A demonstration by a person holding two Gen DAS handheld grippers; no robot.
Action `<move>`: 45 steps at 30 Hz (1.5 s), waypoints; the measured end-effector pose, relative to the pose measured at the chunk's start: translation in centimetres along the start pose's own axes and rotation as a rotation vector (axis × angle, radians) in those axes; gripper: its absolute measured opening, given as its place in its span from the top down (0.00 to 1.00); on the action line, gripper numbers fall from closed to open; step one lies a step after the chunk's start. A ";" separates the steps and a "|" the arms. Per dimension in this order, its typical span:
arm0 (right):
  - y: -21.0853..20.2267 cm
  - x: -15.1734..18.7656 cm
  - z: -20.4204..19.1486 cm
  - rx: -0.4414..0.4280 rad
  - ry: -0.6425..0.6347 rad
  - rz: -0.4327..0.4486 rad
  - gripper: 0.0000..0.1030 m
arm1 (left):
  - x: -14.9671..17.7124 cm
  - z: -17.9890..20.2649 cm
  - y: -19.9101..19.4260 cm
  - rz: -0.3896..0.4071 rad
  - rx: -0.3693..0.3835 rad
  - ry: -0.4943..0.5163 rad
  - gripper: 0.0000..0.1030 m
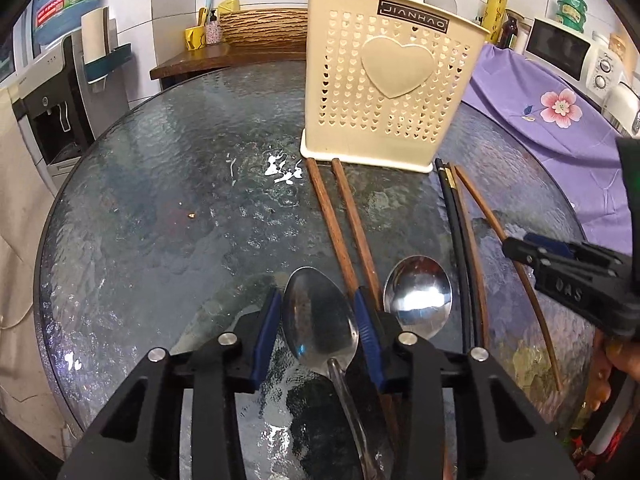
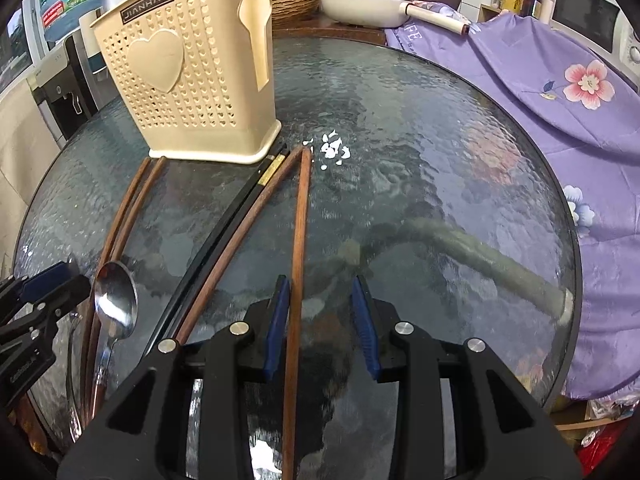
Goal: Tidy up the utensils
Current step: 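Grasp a steel spoon with the left tool while the right tool grasps a brown chopstick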
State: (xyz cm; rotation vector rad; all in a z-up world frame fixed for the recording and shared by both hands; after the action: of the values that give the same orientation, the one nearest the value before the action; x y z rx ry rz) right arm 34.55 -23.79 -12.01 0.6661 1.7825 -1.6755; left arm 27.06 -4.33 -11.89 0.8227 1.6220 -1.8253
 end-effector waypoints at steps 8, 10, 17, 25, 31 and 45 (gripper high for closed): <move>3.1 -3.0 -0.9 -0.017 0.000 -0.027 0.68 | -0.3 -1.1 0.0 -0.018 0.050 -0.040 0.65; 3.9 -3.7 -1.0 -0.016 0.001 -0.032 0.68 | -0.3 -1.5 0.0 -0.017 0.051 -0.045 0.65; 5.4 -5.0 -1.6 -0.004 -0.013 -0.044 0.68 | -1.0 -2.1 0.6 -0.023 0.048 -0.007 0.65; 5.9 -5.4 -1.9 0.000 -0.019 -0.051 0.68 | -1.5 -2.0 1.1 -0.014 0.011 0.027 0.52; 6.3 -5.7 -1.8 0.001 -0.019 -0.044 0.68 | -0.8 -2.1 1.0 -0.029 -0.032 0.016 0.58; 5.8 -5.1 -1.6 -0.021 -0.025 -0.013 0.93 | -1.5 -0.9 0.8 0.002 -0.022 0.061 0.64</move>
State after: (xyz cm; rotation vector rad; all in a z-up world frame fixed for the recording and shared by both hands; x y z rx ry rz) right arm 42.09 -21.50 -12.33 0.6229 1.7880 -1.6649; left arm 28.70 -3.55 -11.40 0.8787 1.6753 -1.7937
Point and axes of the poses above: each gripper's, at about its wrist camera, not at the fingertips, and y roughly the way its jaws point, z to its right, x to its underside, the point moved 3 cm from there along y, roughly the way its jaws point, and after that the axes turned 10 degrees about z, right-handed, at the moved point
